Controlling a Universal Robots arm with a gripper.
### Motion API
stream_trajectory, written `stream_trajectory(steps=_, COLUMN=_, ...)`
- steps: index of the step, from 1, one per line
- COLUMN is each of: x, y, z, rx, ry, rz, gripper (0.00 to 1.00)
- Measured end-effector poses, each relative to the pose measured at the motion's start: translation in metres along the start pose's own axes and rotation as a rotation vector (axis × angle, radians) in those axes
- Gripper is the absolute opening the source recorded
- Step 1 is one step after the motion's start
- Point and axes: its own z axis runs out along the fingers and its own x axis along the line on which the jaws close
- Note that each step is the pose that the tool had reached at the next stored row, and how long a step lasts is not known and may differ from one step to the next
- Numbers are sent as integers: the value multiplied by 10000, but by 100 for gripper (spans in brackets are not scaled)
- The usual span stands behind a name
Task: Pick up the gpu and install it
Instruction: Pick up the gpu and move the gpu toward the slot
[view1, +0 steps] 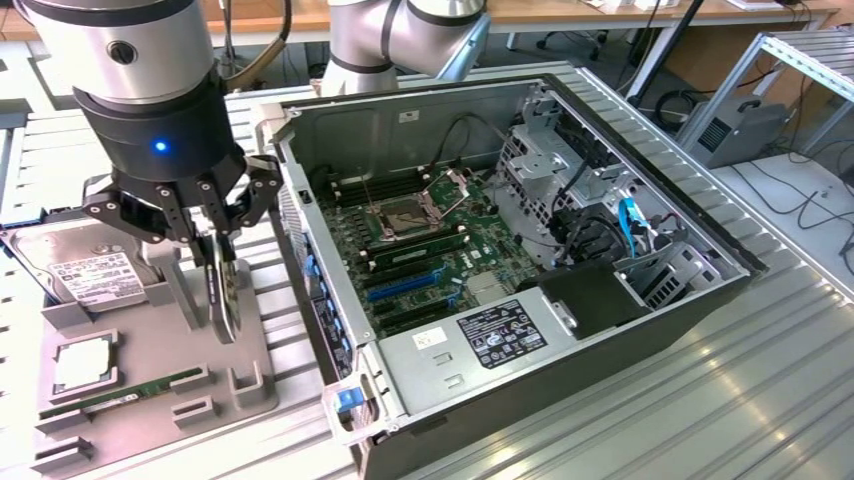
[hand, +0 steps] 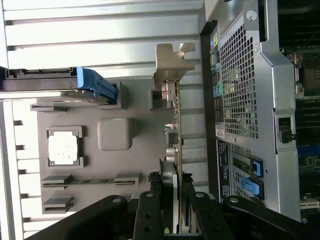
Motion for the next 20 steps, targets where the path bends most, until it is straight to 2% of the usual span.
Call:
stream_trajectory(steps=11, x=-1, y=3, z=-73, rx=0, ry=-1, rz=0, gripper=27)
stream_trajectory(steps=15, x=-4, y=8, z=-204, rx=0, ry=0, rz=0, gripper=27)
stream_trajectory(steps=20, x=-8, y=16, z=-416, rx=0, ry=0, rz=0, gripper=27)
